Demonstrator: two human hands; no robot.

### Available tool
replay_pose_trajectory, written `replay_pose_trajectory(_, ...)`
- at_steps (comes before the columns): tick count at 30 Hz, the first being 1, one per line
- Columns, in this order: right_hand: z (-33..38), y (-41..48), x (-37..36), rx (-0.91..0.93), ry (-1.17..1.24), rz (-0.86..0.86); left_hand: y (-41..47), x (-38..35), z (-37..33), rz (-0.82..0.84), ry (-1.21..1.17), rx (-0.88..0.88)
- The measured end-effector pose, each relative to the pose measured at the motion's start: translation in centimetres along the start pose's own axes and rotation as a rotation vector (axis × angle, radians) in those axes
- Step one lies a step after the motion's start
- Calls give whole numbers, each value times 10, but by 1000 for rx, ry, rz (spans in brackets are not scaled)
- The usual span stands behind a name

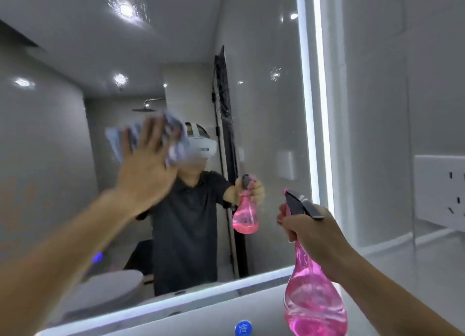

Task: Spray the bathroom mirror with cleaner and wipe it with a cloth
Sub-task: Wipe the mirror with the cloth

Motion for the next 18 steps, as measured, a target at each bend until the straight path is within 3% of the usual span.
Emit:
replay_pose_trajectory(2,8,3,5,19,10,5,95,16,29,11,62,183)
replay_pose_trajectory(4,10,5,13,33,26,-2,161,20,42,28,-31,326)
replay_pose_trajectory(6,7,6,24,32,30,-28,184,16,18,63,-65,338)
replay_pose_trajectory(8,3,7,35,23,27,-56,171,11,-39,14,15,178)
replay_pose_trajectory(11,-4,9,45,14,34,-91,72,-2,-159,-90,42,-204)
replay_pose_trajectory(13,-10,7,48,-1,35,-105,-32,-26,-223,118,-69,-382)
replay_pose_trajectory(15,-19,1,51,-25,49,-108,-144,-51,-269,346,-9,-678)
replay_pose_trajectory(16,-22,-2,52,-36,54,-101,-188,-61,-278,405,70,-807)
replay_pose_trajectory(18,-25,-7,53,-55,38,-72,-226,-71,-276,447,140,-907)
Point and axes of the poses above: each hand's wrist, its own y-axis towards the middle knuckle, its own x-axis out of the back of the hand, z = x × y, the point moved 8 cm from there along y, towards the middle knuckle, and after that the axes turned 13 degrees about y, right-handed, at the moved point
